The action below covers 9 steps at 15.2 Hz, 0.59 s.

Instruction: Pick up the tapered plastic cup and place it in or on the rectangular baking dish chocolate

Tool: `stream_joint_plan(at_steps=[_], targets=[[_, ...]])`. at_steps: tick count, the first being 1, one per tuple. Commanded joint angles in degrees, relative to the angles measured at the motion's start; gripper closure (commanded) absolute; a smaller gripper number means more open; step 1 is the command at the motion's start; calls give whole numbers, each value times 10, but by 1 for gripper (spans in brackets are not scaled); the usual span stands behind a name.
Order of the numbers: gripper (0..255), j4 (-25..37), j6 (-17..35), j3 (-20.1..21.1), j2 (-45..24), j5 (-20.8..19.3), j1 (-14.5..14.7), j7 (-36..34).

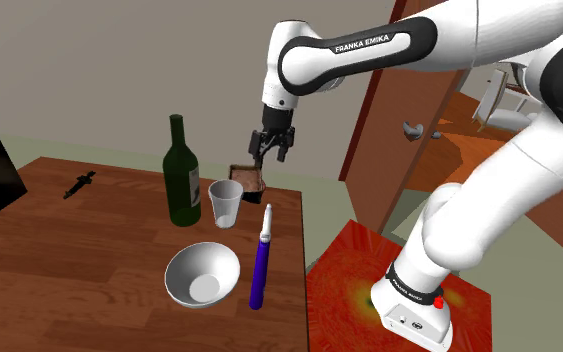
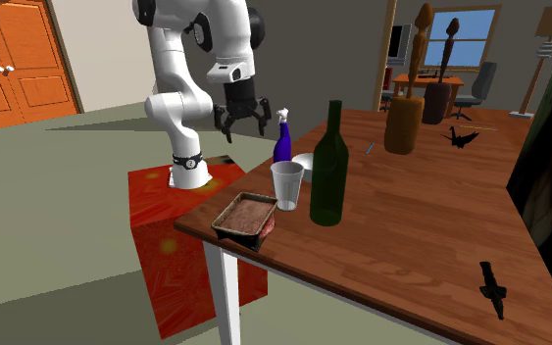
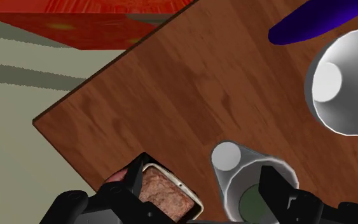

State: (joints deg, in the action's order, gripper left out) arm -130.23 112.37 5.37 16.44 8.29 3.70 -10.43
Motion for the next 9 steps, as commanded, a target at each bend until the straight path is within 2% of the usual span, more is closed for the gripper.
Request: stream_joint_plan(at_steps=[1, 7, 9], targets=[[0, 20, 29, 7, -49, 1, 3, -7], [0, 89, 85, 25, -175, -5, 15, -33], [0, 80, 100, 25, -182, -5, 16, -33]])
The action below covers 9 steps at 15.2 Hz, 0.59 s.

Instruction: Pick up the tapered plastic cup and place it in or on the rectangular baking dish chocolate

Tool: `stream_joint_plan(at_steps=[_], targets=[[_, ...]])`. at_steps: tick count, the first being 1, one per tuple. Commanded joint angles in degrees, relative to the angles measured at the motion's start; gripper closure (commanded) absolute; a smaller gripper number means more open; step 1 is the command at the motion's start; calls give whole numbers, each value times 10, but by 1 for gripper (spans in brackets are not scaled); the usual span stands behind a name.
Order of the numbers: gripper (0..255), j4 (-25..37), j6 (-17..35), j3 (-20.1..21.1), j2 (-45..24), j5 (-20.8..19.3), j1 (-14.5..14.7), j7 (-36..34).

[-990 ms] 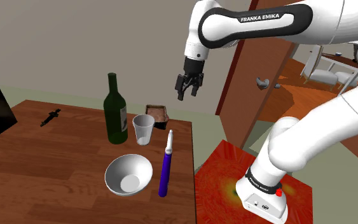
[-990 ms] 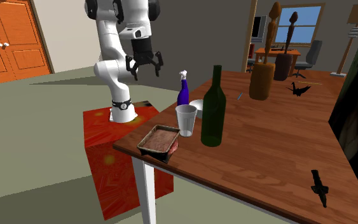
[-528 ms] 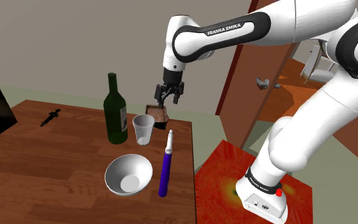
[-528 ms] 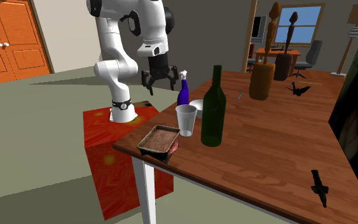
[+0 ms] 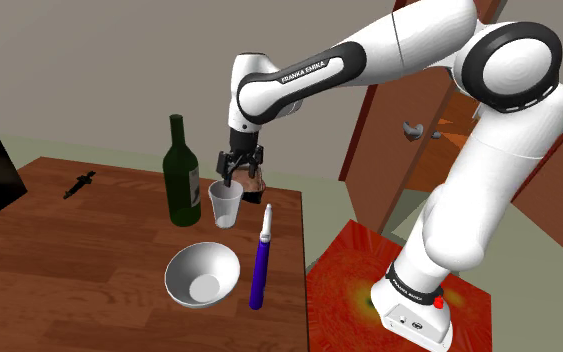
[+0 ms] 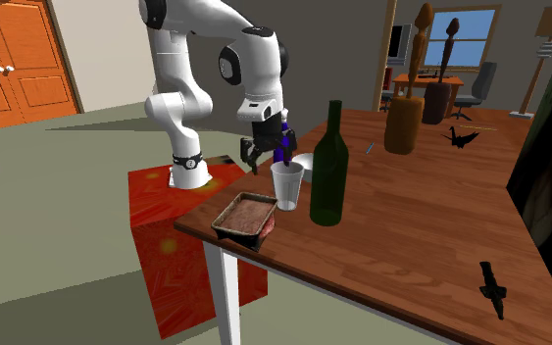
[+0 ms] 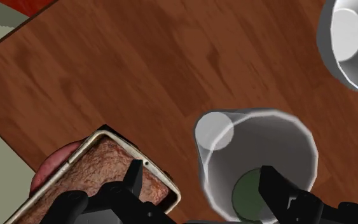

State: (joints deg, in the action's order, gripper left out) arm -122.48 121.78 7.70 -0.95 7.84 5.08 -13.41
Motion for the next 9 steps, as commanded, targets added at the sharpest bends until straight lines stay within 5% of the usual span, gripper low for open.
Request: stream_joint_plan(at_steps=[1, 9], targets=[[0, -2, 13, 2, -11, 0, 3, -4], [0, -19, 48, 4, -28, 0, 5, -4]])
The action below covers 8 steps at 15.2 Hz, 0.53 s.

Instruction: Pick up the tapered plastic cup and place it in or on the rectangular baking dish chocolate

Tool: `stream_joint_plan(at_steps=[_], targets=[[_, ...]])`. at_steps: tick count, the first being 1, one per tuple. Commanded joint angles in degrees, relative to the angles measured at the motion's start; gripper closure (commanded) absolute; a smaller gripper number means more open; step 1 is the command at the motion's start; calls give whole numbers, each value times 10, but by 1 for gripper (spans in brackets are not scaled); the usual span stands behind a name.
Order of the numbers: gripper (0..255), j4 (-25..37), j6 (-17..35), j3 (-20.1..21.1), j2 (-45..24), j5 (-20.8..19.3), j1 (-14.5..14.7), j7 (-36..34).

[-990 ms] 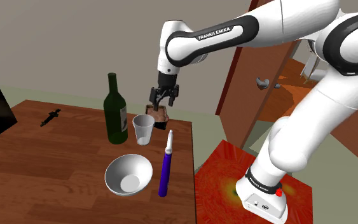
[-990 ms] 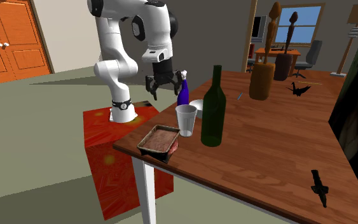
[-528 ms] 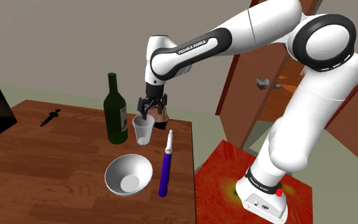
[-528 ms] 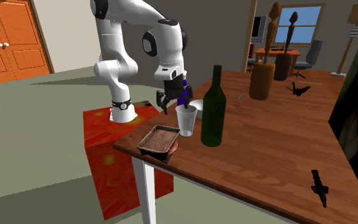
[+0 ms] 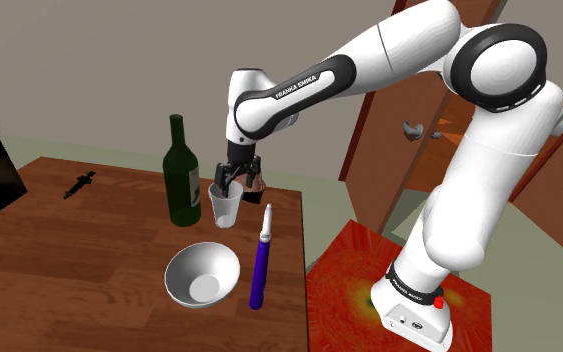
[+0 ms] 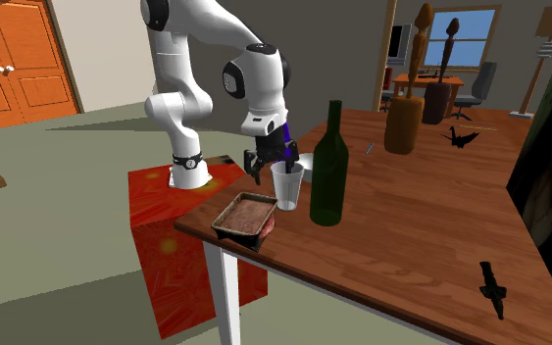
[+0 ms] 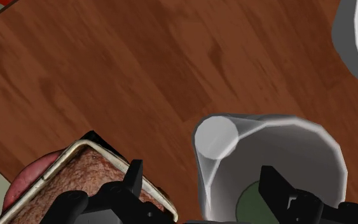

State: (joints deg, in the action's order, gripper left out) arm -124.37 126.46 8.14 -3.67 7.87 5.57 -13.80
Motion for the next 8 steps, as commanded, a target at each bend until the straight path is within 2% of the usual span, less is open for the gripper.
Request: stream_joint_plan(at_steps=[1, 5, 6, 8], targets=[[0, 0, 1, 0, -1, 0, 0, 0], [0, 0, 1, 0, -1, 0, 0, 0], [255, 0, 1, 0, -1, 0, 0, 0], [255, 0, 1, 0, -1, 0, 0, 0]])
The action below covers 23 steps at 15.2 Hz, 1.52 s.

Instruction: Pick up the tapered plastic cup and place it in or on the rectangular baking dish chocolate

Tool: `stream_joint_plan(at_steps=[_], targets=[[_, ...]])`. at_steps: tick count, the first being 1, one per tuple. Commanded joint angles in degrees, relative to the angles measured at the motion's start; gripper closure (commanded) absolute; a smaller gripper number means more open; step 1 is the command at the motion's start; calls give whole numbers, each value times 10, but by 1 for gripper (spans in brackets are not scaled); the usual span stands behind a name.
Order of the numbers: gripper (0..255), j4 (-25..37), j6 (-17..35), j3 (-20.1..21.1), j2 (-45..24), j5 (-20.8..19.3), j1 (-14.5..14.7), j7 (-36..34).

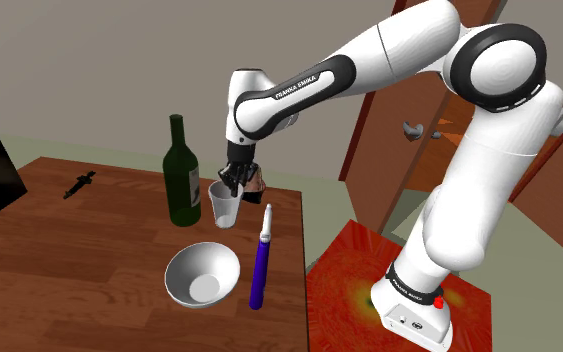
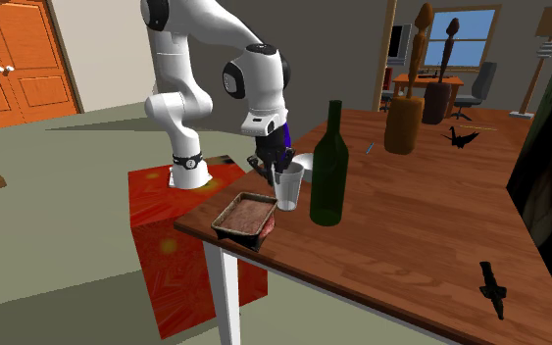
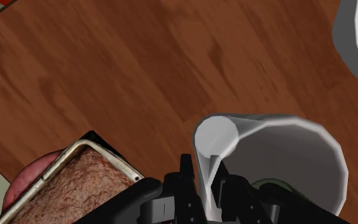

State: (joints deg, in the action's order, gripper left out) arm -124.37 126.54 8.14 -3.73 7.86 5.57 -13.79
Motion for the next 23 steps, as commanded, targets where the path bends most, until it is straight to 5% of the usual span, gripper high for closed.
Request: stream_joint_plan(at_steps=[1, 7, 23], targets=[[255, 0, 0, 0, 0, 0, 0, 0], [255, 0, 0, 0, 0, 0, 0, 0], [255, 68, -119, -2, 51, -1, -2, -10]])
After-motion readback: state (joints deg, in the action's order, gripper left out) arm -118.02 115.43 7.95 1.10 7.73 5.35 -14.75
